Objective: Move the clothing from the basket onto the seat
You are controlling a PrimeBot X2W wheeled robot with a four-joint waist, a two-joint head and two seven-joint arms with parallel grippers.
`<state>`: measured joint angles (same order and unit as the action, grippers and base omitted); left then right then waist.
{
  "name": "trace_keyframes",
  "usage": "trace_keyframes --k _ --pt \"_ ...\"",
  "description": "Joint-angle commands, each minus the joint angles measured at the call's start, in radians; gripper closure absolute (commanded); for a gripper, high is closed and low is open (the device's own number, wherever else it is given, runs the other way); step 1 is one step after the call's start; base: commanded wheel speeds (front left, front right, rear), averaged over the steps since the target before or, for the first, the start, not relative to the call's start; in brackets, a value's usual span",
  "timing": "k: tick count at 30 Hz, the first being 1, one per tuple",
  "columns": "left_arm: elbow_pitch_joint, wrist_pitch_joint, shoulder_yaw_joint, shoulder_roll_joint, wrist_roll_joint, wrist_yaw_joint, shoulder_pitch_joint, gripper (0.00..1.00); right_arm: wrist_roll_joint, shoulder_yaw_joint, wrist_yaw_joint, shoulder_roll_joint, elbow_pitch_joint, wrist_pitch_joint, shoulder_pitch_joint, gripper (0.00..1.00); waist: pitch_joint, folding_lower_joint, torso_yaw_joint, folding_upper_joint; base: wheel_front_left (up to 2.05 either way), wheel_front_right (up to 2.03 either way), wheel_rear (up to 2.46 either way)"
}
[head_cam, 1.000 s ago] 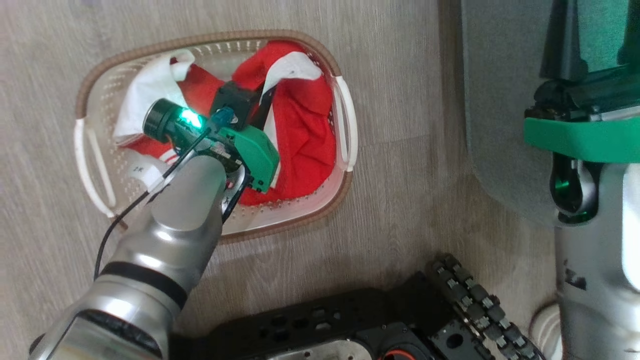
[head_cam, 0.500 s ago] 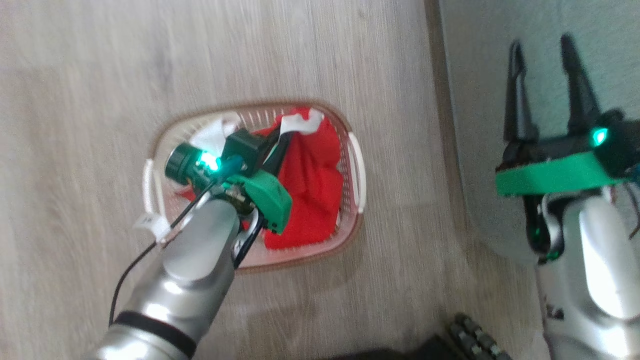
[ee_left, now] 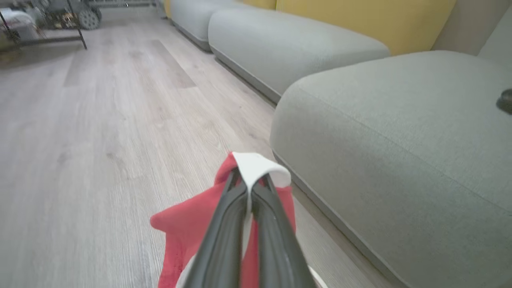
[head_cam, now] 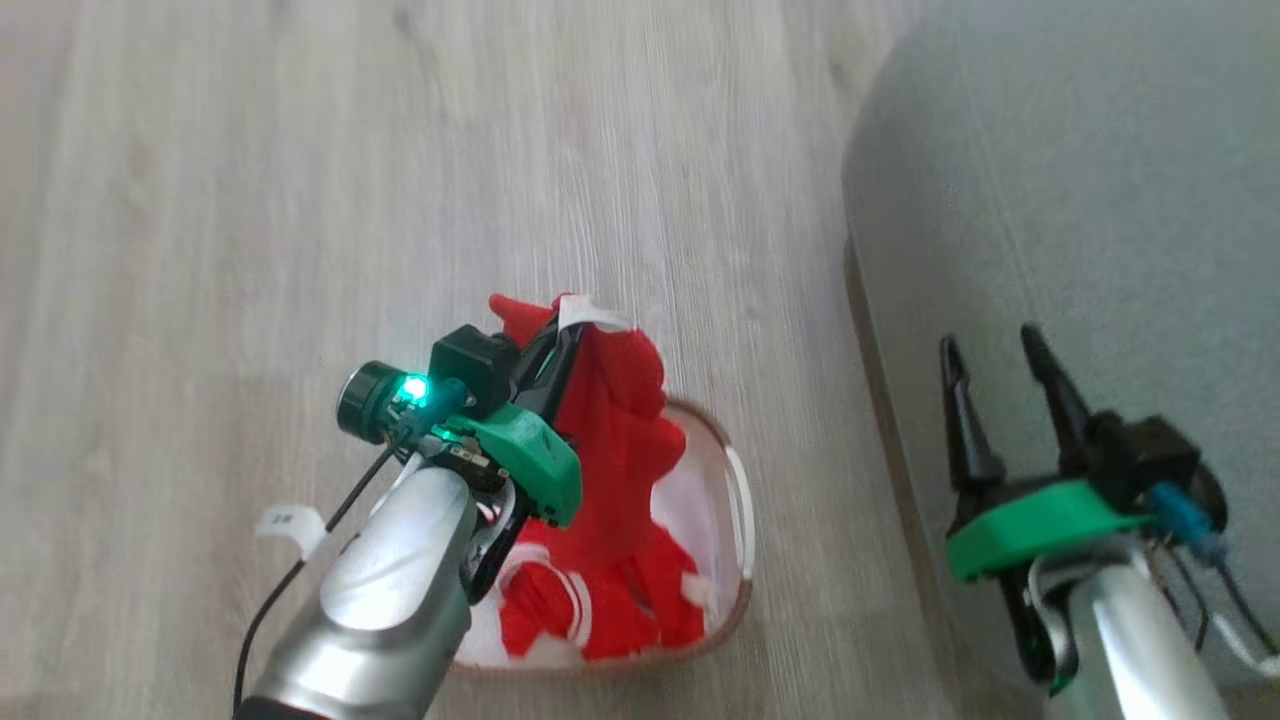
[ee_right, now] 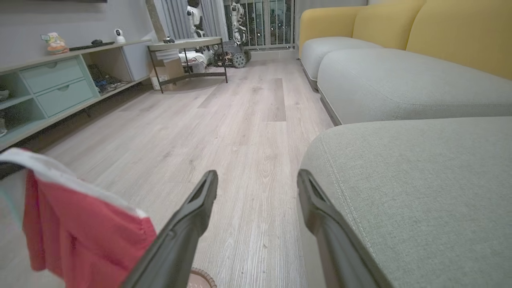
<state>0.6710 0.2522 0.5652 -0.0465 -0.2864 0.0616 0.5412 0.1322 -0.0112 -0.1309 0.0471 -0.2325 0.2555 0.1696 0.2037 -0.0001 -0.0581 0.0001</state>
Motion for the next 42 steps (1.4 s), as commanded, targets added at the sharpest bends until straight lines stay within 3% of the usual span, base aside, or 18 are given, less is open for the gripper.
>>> trace_keyframes --k 1,11,18,28,42 --pt "-0.048 0.010 -0.043 -0.026 -0.004 -0.004 0.015 1.00 0.004 -0.037 0.000 0.003 0.017 0.006 -0.017 0.00 -0.151 0.0001 0.026 -0.0001 0.00 0.00 0.00" --pt "-0.110 0.001 -0.058 -0.053 -0.010 -0.009 0.055 1.00 0.012 -0.099 0.000 0.003 -0.012 0.006 -0.062 0.00 -0.244 0.0001 0.035 -0.0001 0.00 0.00 0.00" --pt "-0.147 -0.022 -0.032 -0.044 -0.008 -0.003 0.092 1.00 0.020 -0.202 0.000 0.003 -0.041 0.006 -0.033 0.00 -0.271 0.0001 0.057 -0.0001 0.00 0.00 0.00" --pt "-0.206 -0.042 0.022 -0.025 -0.016 -0.001 0.080 1.00 0.042 -0.401 0.000 0.003 -0.131 0.006 0.072 0.00 -0.289 0.0001 0.088 -0.0001 0.00 0.00 0.00" --pt "-0.291 -0.060 0.089 -0.013 -0.025 -0.003 0.078 1.00 0.022 -0.478 0.000 0.003 -0.326 0.006 0.257 0.00 -0.300 0.0001 0.131 -0.0001 0.00 0.00 0.00"
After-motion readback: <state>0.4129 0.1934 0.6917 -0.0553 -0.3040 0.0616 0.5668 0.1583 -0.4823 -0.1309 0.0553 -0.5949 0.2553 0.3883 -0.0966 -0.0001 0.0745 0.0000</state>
